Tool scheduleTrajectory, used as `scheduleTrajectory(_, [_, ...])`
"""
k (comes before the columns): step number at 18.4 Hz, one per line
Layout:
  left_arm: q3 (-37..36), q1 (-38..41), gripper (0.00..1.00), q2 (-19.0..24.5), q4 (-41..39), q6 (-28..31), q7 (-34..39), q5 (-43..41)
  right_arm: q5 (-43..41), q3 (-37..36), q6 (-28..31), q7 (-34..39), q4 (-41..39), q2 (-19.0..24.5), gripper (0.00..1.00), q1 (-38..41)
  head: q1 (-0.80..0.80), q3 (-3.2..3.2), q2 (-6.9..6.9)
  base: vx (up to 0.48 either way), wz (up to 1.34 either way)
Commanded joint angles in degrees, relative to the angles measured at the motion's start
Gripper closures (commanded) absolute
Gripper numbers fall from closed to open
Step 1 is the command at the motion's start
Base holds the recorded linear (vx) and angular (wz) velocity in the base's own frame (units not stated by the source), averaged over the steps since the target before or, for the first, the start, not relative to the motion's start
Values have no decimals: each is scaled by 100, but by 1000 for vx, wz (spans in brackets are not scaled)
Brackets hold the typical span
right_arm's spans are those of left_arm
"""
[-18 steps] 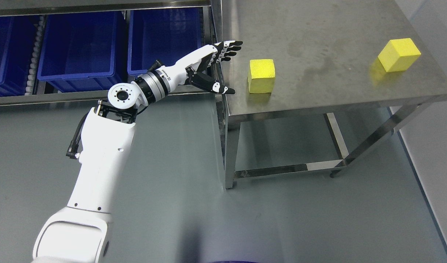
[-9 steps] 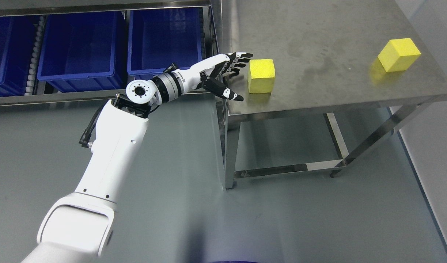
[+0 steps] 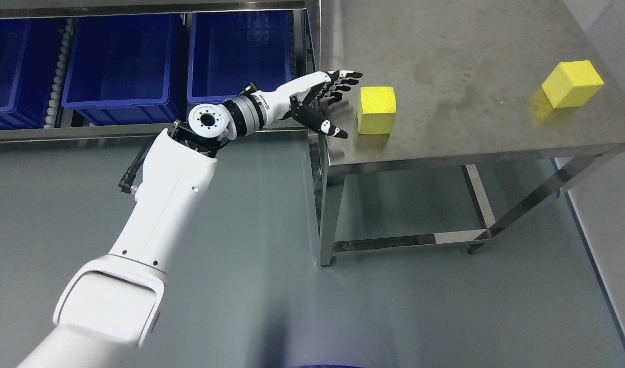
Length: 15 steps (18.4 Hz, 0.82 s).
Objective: Move yellow foam block to right shelf middle
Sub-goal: 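Extend the left hand forward beside the nearer yellow cube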
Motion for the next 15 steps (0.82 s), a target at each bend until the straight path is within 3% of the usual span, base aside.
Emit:
scheduleTrajectory(1, [-551,-86,1,70,340,4,42,108,18,-70,-1,4,-100,-100,0,132,0,0,0,34,143])
scheduleTrajectory(9, [-665,-94,1,70,340,-453,42,1189,18,-70,-1,4,-100,-100,0,141,0,0,0,17,76])
scheduleTrajectory(15, [-788,-94,1,70,357,-787,68,1304,18,-70,-1,4,-100,-100,0,141,0,0,0,7,-53])
